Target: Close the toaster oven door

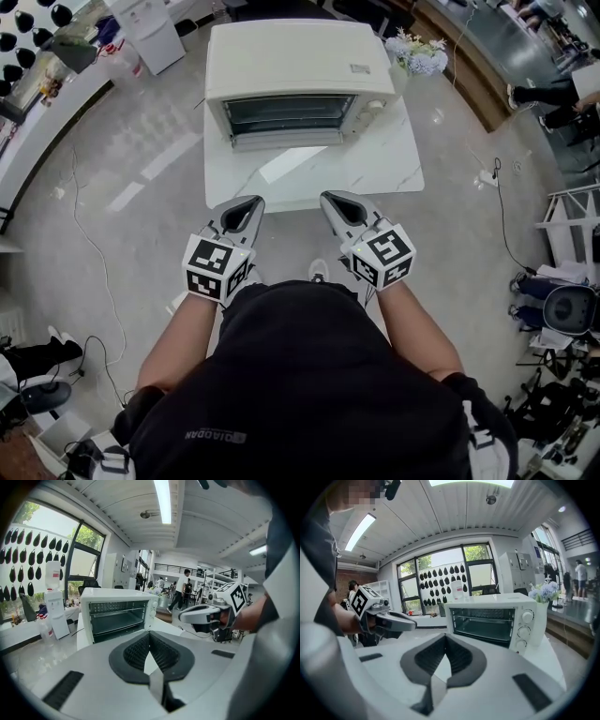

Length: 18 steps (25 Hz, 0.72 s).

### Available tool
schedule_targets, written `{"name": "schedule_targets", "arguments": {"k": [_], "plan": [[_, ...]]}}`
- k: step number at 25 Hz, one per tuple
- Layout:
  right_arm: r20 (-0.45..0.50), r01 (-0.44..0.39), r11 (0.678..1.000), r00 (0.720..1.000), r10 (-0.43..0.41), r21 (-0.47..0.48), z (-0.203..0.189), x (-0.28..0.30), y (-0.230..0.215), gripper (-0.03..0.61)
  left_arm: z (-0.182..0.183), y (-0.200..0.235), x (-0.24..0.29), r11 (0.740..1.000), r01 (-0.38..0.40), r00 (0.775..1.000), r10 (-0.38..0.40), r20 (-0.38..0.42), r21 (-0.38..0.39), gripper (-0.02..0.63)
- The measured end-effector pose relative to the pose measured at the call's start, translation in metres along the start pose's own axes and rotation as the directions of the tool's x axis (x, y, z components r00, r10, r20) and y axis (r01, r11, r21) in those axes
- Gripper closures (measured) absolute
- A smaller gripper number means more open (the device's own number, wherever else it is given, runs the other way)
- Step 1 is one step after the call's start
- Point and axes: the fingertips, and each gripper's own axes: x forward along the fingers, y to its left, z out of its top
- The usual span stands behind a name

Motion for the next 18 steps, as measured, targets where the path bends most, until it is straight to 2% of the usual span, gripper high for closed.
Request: {"name": "schedule_targets", "arguments": {"k": [5,9,18], "plan": [[0.023,0.004,1.0,1.0,-0.004,0.007,0.002,-0.002,0.0,0.58,0.001,-0.001,-0.003,1.0,-0.006,1.0,0.006,-0.01,0.02,0.611],[0.037,0.003,1.0,0.999,-0.004,0.015,0.003,-0.002,0.002,0.551,0.002,0.001,-0.005,1.0,-0.011,1.0,0.011,-0.01,0.026,0.611],[0.121,-0.043,0.988,0.992,0.025,0.148,0.01,-0.007,0.0,0.477,-0.001,0.002,-0.001,1.0,0.003,1.0,-0.002,-0.014,0.018,0.611]]}}
